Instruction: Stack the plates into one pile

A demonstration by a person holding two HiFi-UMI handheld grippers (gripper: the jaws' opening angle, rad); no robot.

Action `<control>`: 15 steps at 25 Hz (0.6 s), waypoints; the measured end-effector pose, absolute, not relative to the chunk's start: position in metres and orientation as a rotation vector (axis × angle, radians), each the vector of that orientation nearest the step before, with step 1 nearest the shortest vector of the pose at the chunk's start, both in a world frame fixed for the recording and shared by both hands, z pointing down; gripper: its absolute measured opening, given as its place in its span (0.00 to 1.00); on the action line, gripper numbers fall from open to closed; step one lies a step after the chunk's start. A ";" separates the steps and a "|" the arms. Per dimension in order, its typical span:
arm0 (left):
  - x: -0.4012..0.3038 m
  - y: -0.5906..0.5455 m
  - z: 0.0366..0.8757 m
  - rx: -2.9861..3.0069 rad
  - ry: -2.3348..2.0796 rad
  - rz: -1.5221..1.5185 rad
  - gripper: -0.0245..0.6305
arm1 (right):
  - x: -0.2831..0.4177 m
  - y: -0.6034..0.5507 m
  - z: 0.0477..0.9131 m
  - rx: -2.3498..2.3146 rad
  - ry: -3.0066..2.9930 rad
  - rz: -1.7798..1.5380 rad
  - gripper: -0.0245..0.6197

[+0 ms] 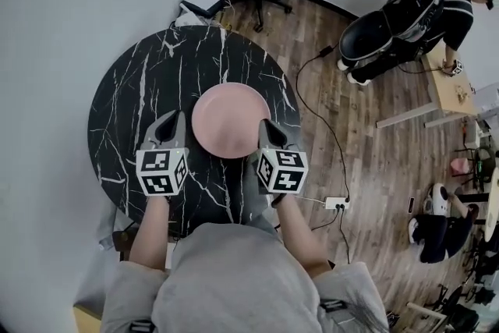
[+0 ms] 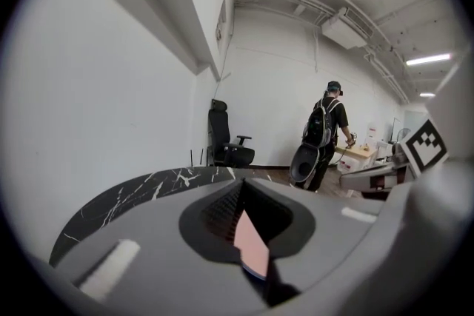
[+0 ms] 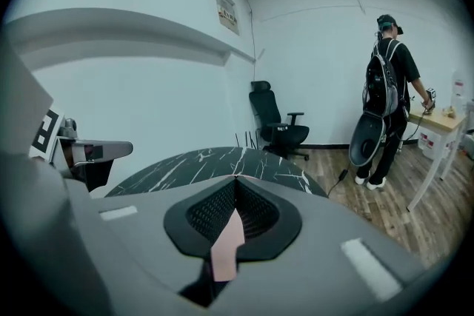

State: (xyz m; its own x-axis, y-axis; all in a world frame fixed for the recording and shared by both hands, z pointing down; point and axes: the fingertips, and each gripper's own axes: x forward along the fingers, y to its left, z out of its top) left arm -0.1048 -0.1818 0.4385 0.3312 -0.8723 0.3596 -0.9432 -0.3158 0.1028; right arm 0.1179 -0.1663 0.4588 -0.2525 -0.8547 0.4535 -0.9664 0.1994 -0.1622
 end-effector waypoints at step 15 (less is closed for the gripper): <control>-0.117 -0.158 0.326 2.532 -1.765 0.112 0.13 | 0.121 -0.143 0.343 1.887 -2.374 0.264 0.04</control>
State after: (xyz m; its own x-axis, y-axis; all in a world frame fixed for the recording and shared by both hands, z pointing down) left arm -0.1168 -0.1577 0.3261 0.3445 -0.9345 0.0900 -0.9383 -0.3457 0.0019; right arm 0.1207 -0.1427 0.3428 -0.2284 -0.9561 0.1835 -0.9731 0.2182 -0.0747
